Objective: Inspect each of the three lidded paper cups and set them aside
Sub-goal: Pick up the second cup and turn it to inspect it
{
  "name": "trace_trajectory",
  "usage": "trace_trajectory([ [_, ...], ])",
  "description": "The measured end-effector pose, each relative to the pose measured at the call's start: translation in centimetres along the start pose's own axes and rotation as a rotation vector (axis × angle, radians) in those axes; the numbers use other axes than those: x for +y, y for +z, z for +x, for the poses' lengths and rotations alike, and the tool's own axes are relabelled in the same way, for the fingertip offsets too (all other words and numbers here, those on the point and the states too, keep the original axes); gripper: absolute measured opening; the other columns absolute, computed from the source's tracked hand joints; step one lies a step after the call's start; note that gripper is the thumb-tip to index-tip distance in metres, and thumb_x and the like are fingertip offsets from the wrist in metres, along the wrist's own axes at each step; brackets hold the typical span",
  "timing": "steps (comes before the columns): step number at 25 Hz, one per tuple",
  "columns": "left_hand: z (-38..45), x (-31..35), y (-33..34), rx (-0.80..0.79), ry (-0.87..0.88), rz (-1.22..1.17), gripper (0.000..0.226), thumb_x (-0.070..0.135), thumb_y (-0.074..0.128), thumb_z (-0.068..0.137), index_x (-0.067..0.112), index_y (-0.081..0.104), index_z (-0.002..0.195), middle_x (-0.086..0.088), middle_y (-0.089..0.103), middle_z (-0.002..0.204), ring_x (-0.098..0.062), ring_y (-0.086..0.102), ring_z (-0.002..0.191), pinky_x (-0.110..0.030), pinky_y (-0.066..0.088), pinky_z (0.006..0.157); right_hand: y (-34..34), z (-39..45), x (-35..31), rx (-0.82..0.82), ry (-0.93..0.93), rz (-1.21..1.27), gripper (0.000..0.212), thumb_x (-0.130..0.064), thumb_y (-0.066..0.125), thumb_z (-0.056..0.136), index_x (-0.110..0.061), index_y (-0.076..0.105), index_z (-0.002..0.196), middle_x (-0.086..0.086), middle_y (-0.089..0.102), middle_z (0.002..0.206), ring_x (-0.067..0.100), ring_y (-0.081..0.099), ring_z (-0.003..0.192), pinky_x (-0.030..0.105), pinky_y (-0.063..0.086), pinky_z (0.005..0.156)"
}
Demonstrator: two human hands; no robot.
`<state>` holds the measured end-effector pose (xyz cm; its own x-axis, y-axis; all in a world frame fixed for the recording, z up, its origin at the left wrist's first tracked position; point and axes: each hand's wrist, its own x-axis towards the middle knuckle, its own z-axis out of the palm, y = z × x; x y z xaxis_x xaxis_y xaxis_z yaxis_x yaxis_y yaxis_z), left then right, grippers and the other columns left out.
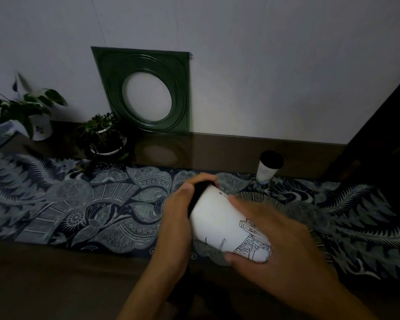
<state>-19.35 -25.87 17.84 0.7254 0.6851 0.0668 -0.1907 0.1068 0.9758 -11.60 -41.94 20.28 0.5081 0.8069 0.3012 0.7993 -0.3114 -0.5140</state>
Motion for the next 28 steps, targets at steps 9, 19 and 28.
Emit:
trace_trajectory([
  [9,-3.4,2.1,0.9,-0.051,0.146,0.093,0.041,0.036,0.038,0.095,0.018,0.073,0.104,0.002,0.075,0.111,-0.014,0.069,0.099,-0.026,0.054,0.083,-2.6,-2.4,-1.2,-0.179,0.346,0.832,0.067,-0.045,0.081,0.056,-0.044,0.060,0.120,-0.017,0.071,0.112,0.006,0.071,0.098,0.026,0.059,0.076],
  [19,-3.3,3.9,7.8,-0.009,-0.046,0.122,0.039,0.030,0.040,0.087,0.023,0.077,0.097,-0.001,0.076,0.108,-0.019,0.068,0.097,-0.037,0.053,0.074,-6.3,-5.0,3.0,0.038,-0.126,-0.226,0.093,-0.062,0.065,0.067,-0.029,0.033,0.148,-0.007,0.059,0.123,0.006,0.061,0.089,0.025,0.056,0.067],
  [28,-4.1,3.7,9.7,-0.132,0.117,0.212,0.038,0.046,0.040,0.094,0.037,0.070,0.115,0.007,0.072,0.118,-0.018,0.068,0.109,-0.046,0.057,0.085,-10.2,-4.3,5.6,-0.251,0.391,1.069,0.062,-0.042,0.078,0.060,-0.037,0.062,0.120,-0.002,0.073,0.114,0.020,0.075,0.083,0.027,0.058,0.053],
])
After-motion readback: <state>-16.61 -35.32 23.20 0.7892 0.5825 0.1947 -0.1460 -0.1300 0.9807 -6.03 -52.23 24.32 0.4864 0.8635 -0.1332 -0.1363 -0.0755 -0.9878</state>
